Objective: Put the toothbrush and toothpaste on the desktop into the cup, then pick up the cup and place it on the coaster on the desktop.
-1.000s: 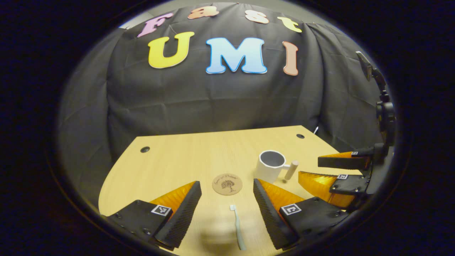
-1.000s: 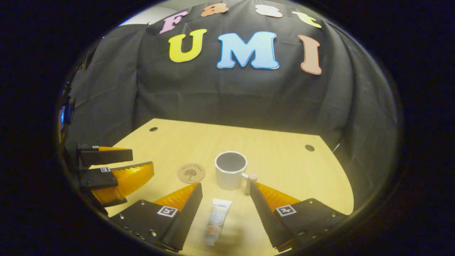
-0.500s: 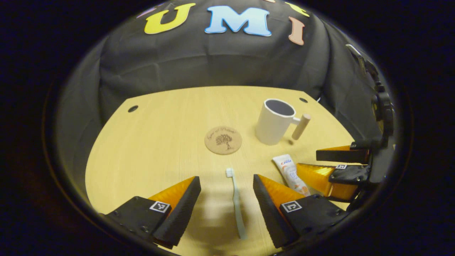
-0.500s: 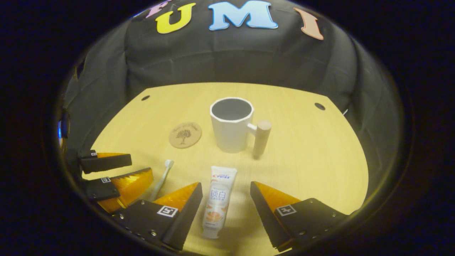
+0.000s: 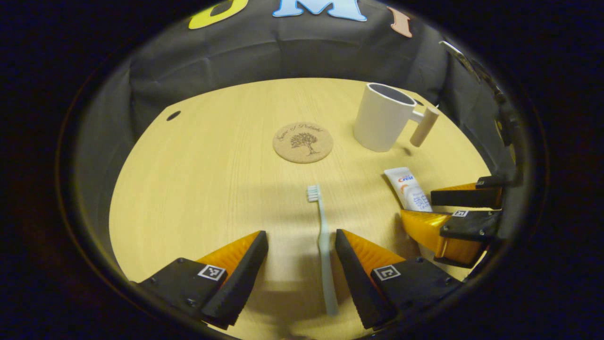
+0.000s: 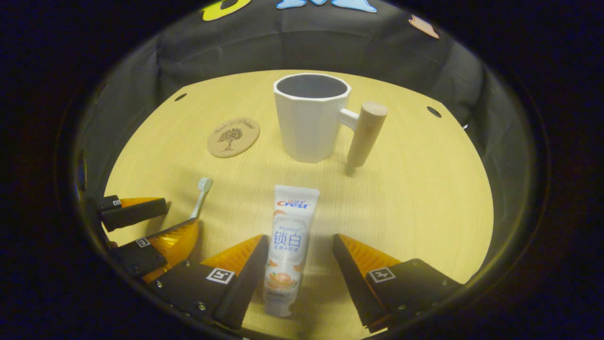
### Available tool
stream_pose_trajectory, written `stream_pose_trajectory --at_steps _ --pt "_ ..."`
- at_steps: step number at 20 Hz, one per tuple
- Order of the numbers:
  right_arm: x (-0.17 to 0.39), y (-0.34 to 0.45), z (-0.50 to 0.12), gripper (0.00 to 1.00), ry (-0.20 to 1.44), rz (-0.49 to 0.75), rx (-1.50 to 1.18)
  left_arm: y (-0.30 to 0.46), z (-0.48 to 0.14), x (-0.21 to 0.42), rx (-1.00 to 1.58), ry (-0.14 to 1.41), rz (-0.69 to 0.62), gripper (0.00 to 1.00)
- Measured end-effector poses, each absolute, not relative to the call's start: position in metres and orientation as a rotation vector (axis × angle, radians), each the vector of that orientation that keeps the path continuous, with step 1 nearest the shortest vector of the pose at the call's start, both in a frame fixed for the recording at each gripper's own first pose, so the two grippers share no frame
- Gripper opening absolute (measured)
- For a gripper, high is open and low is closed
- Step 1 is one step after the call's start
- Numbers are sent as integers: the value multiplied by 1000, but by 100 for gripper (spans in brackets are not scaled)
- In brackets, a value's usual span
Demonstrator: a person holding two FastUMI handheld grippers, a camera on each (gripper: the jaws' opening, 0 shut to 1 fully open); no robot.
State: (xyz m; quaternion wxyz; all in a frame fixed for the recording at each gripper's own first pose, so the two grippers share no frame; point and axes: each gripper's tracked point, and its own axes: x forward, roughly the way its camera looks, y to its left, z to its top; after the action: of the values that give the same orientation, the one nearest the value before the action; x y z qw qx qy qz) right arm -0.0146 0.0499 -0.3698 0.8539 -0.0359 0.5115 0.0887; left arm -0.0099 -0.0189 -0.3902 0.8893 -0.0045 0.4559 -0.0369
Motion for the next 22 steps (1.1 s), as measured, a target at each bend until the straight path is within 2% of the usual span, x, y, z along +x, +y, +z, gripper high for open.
stream_pose_trajectory --at_steps 3,4,7,8,9,10,11,12,13,14,15,16,17,18,19,21,22 --pt "-17 48 -371 88 1085 178 -67 -20 -390 -10 -12 943 -62 97" --pt "-19 48 -372 91 1087 179 -70 -20 -390 -10 -13 943 -59 100" --pt "-20 50 -371 90 1095 174 -64 -22 -391 -9 -7 947 -62 92" --pt "-19 53 -372 83 1098 177 -69 -22 -390 -9 -3 948 -62 87" --pt "-21 53 -370 81 1107 182 -73 -22 -390 -8 -2 952 -61 78" --pt "-23 54 -371 75 1119 184 -73 -25 -390 -8 -8 951 -65 78" --pt "-25 54 -373 70 1133 182 -69 -24 -391 -8 -1 956 -54 72" --pt "-27 55 -371 53 1151 175 -61 -25 -391 -7 -2 957 -50 58" --pt "-27 55 -371 52 1163 174 -60 -24 -392 -8 1 973 -45 49" --pt "-26 52 -368 53 1162 160 -66 -27 -391 -5 1 973 -50 51" --pt "-28 54 -371 34 1183 148 -54 -25 -393 -6 9 982 -36 33" --pt "-28 54 -372 35 1192 139 -45 -26 -391 -5 14 978 -35 15" --pt "-29 53 -372 35 1197 128 -28 -25 -393 -9 19 983 -31 19" --pt "-28 53 -369 26 1210 123 -17 -26 -391 -5 23 981 -34 12" --pt "-27 53 -367 26 1213 117 3 -26 -392 -5 24 984 -35 12" --pt "-29 52 -366 10 1226 115 27 -26 -391 -4 21 980 -29 8" --pt "-29 52 -361 9 1208 121 30 -26 -391 -4 25 980 -31 8"
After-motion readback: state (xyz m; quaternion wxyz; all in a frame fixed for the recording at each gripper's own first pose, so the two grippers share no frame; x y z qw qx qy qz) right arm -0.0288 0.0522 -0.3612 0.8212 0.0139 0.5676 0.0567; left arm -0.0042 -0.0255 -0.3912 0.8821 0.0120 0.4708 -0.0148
